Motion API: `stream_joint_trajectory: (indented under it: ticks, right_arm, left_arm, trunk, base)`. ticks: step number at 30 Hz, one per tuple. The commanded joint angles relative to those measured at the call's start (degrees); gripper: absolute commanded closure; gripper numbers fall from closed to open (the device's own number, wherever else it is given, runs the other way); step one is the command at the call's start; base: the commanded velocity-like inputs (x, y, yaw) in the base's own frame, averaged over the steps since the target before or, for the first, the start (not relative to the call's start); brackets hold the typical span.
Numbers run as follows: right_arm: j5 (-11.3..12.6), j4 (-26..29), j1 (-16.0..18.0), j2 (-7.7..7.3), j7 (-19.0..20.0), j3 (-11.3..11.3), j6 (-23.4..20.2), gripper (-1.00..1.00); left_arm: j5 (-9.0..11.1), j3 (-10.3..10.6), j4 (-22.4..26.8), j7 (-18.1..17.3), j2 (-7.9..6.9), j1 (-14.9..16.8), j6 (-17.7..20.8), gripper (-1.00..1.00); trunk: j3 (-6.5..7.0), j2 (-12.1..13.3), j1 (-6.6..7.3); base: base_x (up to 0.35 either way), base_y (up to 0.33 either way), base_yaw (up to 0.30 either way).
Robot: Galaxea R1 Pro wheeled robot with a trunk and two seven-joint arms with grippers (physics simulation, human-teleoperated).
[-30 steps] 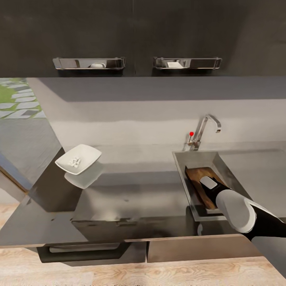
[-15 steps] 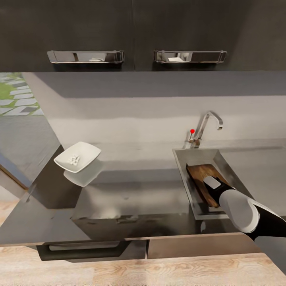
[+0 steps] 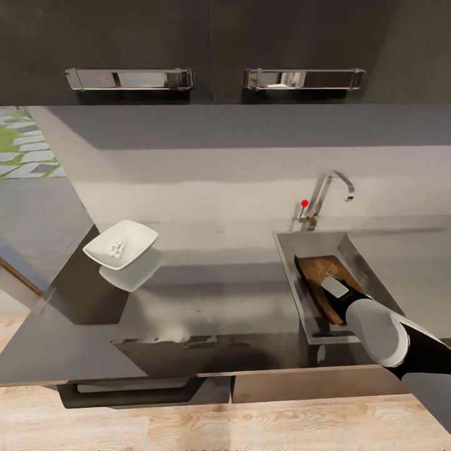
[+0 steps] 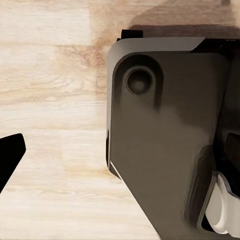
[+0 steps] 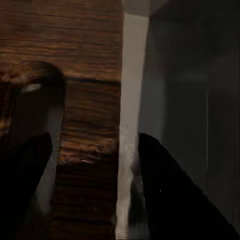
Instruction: In the kitchen, take the Vidalia onion out of the sink, dice it on the chopping board with the paring knife, put the diced onion into the bowl on the countertop, then place both the paring knife and the chopping board into the sink.
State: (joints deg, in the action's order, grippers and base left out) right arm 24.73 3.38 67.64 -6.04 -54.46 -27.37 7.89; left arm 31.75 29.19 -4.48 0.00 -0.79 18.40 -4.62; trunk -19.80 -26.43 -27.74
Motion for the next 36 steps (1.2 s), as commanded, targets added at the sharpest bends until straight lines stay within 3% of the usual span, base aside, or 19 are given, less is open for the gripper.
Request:
stream_joint_trajectory:
  ticks: [1, 15, 20, 23, 27, 29, 32, 35, 36]
  right_arm:
    - [0.6, -0.1, 0.0, 0.01, 0.0, 0.5, 0.6, -1.0]
    - [0.5, 0.4, 0.0, 0.07, -0.1, 0.6, 0.7, -1.0]
    - [0.1, 0.7, 0.0, 0.09, 1.9, 1.0, 0.5, -1.0]
    - [-1.3, 0.8, 0.0, -0.05, 4.8, 2.0, 0.2, -1.0]
    - [-5.7, 1.0, 0.0, -0.49, 8.5, 4.3, -0.9, -1.0]
    - [-9.2, 2.5, 0.0, -0.53, 10.8, 5.1, -3.9, -1.0]
    - [-13.5, 8.5, 0.0, -0.53, 14.5, 5.5, -12.5, -1.0]
    - [-15.5, 15.8, 0.0, -0.67, 23.0, 5.7, -23.5, -1.0]
    - [-15.7, 16.8, 0.0, -0.72, 24.7, 5.7, -25.4, -1.0]
  left_arm:
    - [0.2, 0.3, -0.2, 0.0, 0.06, 0.1, -0.3, -1.0]
    - [0.2, 0.3, -0.2, 0.0, 0.08, 0.1, 0.2, -1.0]
    - [0.2, 0.4, -0.1, -0.1, 0.15, 0.1, 0.1, -1.0]
    - [0.2, 0.3, 0.0, 0.0, 0.22, 0.1, -0.2, -1.0]
    - [0.2, 0.3, 0.1, 0.1, 0.25, 0.1, -0.7, -1.0]
    - [0.2, 0.3, 0.1, 0.1, 0.26, 0.1, -2.2, -1.0]
    - [0.2, 0.3, 0.1, 0.1, 0.26, 0.1, -5.4, -1.0]
    - [0.2, 0.3, 0.1, 0.1, 0.26, 0.1, -6.8, -1.0]
    - [0.2, 0.3, 0.1, 0.1, 0.26, 0.1, -6.9, -1.0]
  trunk:
    - [-0.09, -0.1, -0.02]
    - [-0.1, -0.1, -0.02]
    - [-0.1, -0.1, -0.02]
    - [-0.1, -0.1, -0.02]
    - [-0.1, -0.1, -0.02]
    - [-0.1, -0.1, -0.02]
    - [-0.1, -0.1, -0.02]
    - [-0.1, -0.1, -0.02]
    - [-0.1, -0.1, -0.02]
  base:
    - [0.0, 0.0, 0.0]
    - [0.0, 0.0, 0.0]
    - [0.0, 0.0, 0.0]
    - [0.0, 0.0, 0.0]
    - [0.0, 0.0, 0.0]
    - [0.0, 0.0, 0.0]
    - [0.0, 0.0, 0.0]
    - [0.0, 0.0, 0.0]
    - [0.0, 0.0, 0.0]
